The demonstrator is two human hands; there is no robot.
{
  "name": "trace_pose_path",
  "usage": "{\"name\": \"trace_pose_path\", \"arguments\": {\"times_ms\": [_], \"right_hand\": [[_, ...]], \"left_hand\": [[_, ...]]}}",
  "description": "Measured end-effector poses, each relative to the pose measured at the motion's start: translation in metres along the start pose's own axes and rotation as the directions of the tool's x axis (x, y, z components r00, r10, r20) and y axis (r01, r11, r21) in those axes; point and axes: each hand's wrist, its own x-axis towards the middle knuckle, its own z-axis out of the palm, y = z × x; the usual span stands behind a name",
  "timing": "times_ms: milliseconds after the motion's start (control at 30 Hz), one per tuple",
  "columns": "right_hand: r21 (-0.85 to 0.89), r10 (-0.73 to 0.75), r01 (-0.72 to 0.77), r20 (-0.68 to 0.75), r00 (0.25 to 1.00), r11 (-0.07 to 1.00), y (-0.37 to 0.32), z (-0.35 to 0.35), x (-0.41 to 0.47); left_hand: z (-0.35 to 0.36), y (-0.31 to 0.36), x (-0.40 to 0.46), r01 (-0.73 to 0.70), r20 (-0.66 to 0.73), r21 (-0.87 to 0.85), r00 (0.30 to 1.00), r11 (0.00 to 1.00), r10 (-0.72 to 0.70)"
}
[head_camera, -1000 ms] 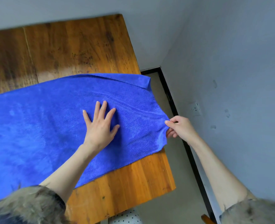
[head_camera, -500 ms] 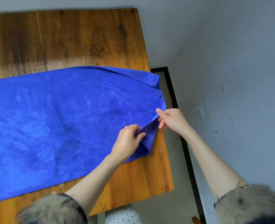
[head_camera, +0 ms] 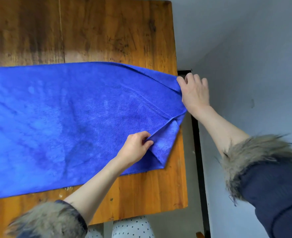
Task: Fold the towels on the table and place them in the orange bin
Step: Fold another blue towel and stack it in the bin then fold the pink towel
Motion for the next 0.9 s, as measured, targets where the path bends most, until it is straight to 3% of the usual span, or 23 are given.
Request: {"name": "trace_pose_path", "arguments": {"times_ms": [100,200,333,467,667,900], "right_hand": [[0.045,0.025,-0.021,-0.108,0.994,0.999,-0.004,-0.004,0.005],[0.288,0.165,-0.151,-0.028,0.986,0.946,-0.017,-0.021,0.006],[0.517,0.219,-0.181,-0.012,0.976,0.837,-0.036,-0.052,0.002],[0.714,0.299,-0.231,0.032,0.954,0.661,-0.065,-0.096,-0.004],[0.79,0.286,-0.232,0.075,0.955,0.568,-0.148,-0.163,-0.011],[0.871,0.21,-0.166,0.074,0.975,0.462,-0.269,-0.226,0.004]], "left_hand": [[-0.003,-0.003,-0.001,0.003,0.012,-0.047,1.0,0.999,-0.002],[-0.01,-0.003,-0.004,0.017,0.011,-0.097,1.0,0.995,-0.016],[-0.036,-0.005,-0.019,-0.014,-0.074,-0.1,0.997,0.995,0.007],[-0.077,-0.011,-0.051,-0.029,-0.192,-0.159,0.981,0.987,-0.002],[-0.159,-0.036,-0.103,-0.083,-0.349,-0.3,0.937,0.95,-0.028],[-0.246,-0.093,-0.18,-0.226,-0.515,-0.35,0.857,0.909,0.015]]}}
